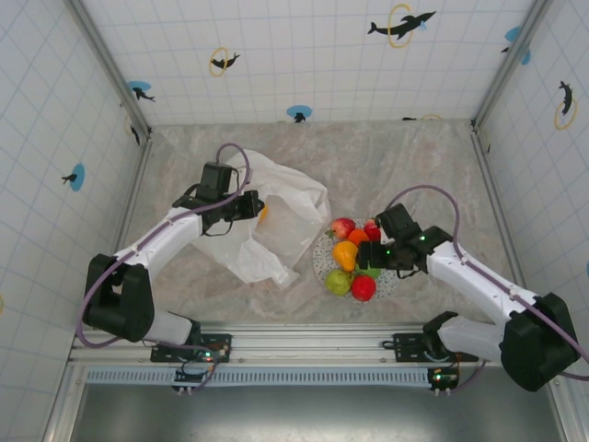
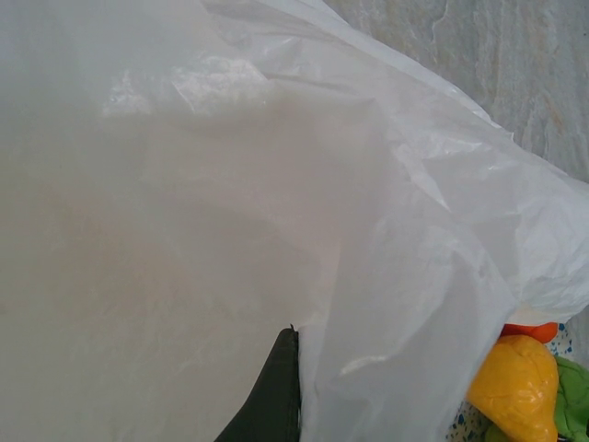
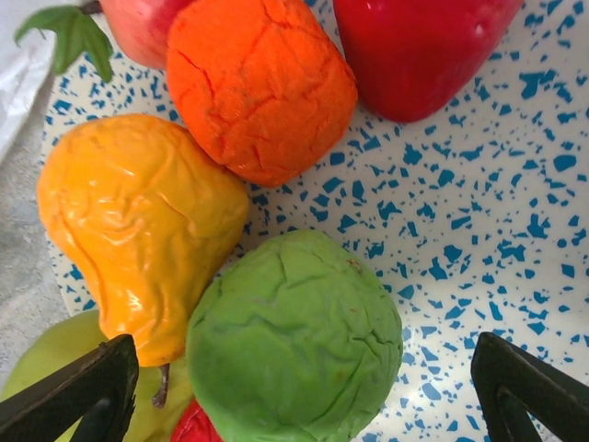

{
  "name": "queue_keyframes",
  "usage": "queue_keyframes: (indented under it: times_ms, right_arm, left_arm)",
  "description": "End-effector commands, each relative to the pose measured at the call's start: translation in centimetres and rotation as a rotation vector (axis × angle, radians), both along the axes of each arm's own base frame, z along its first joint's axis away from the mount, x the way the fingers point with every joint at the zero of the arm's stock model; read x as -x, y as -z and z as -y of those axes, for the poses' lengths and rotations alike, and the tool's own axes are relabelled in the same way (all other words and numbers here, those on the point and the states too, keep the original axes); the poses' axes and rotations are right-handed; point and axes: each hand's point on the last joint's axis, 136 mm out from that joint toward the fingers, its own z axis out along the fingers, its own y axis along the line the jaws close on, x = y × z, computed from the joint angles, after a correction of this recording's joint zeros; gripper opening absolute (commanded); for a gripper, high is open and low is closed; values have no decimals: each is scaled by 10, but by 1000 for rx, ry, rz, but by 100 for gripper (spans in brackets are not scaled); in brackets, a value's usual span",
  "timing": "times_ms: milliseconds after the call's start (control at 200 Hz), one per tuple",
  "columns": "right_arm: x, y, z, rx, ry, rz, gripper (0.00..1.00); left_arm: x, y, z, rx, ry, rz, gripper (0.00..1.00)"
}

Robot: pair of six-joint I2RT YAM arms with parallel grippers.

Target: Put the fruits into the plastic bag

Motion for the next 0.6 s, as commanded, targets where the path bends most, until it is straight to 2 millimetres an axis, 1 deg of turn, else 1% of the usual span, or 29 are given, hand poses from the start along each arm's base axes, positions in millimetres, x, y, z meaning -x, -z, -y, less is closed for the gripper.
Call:
queue_keyframes:
  times_ms: [0,240,335,525,596]
  right_arm:
    - [12,12,3,10,-5,-64,94]
    - [15,24,7,37,-11,-89,89]
    - [12,27,10,52,-2,-89,88]
    - [3,29,24,87,49,-67,82]
    - [1,30,24,80,56,-64,81]
  left_arm:
    - [-1,6,-2,-2,4,-13,0]
    - [0,7,-1,-2,6,-19,0]
    - [0,8,-1,-4,6,-20,0]
    - [0,7,-3,-7,4,-19,0]
    - [0,9,-3,-10,3,-22,0]
